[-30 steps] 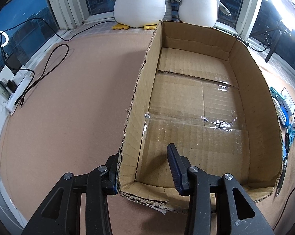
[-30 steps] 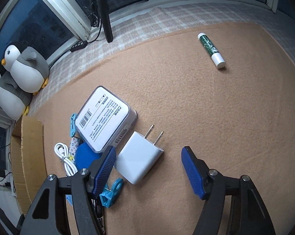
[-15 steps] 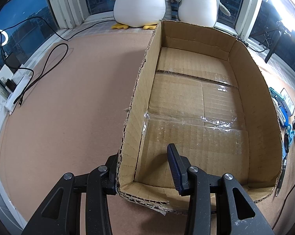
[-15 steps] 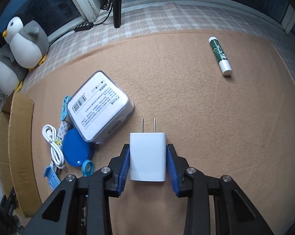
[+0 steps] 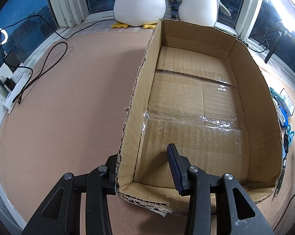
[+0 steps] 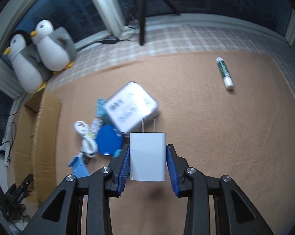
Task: Organize rigid objects
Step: 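Carry the white charger with the right tool into the box and release, then reach the right tool to the green glue stick and grasp it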
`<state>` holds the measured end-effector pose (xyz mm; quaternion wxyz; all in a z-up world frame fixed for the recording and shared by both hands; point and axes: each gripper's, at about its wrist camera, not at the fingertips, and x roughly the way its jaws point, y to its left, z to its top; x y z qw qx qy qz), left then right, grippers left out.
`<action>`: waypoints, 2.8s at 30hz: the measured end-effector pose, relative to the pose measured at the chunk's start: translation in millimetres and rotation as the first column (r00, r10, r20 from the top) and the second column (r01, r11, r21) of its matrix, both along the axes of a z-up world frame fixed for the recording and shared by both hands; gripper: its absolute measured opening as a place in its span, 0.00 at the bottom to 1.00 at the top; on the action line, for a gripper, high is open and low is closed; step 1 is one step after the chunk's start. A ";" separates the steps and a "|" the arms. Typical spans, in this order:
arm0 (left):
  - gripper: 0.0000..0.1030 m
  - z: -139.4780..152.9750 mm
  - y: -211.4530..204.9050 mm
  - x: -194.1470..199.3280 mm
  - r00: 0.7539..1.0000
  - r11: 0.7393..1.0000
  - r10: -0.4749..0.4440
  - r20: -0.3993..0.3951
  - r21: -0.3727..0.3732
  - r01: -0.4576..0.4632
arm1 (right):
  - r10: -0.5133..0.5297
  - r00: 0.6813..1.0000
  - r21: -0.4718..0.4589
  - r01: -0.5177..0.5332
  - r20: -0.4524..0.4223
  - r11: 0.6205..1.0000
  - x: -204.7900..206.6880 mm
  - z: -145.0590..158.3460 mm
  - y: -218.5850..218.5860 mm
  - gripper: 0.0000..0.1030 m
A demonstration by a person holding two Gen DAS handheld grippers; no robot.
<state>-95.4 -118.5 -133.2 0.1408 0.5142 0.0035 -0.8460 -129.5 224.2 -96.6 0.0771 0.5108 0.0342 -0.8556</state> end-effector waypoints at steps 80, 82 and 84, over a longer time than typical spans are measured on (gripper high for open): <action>0.43 0.0 0.5 2.2 1.000 1.000 0.010 -0.001 -0.002 -0.010 | 0.074 0.986 0.109 -0.057 -0.150 0.992 -77.8 28.4 47.5 0.61; 0.43 -0.2 0.5 2.5 1.000 1.000 0.010 -0.001 -0.002 -0.010 | 0.039 0.988 0.120 -0.021 -0.147 0.993 -90.3 24.6 65.4 0.61; 0.43 -0.1 0.2 2.9 1.000 1.000 0.011 0.000 -0.004 -0.011 | 0.012 0.990 0.122 0.006 -0.140 0.993 -102.2 20.6 80.6 0.61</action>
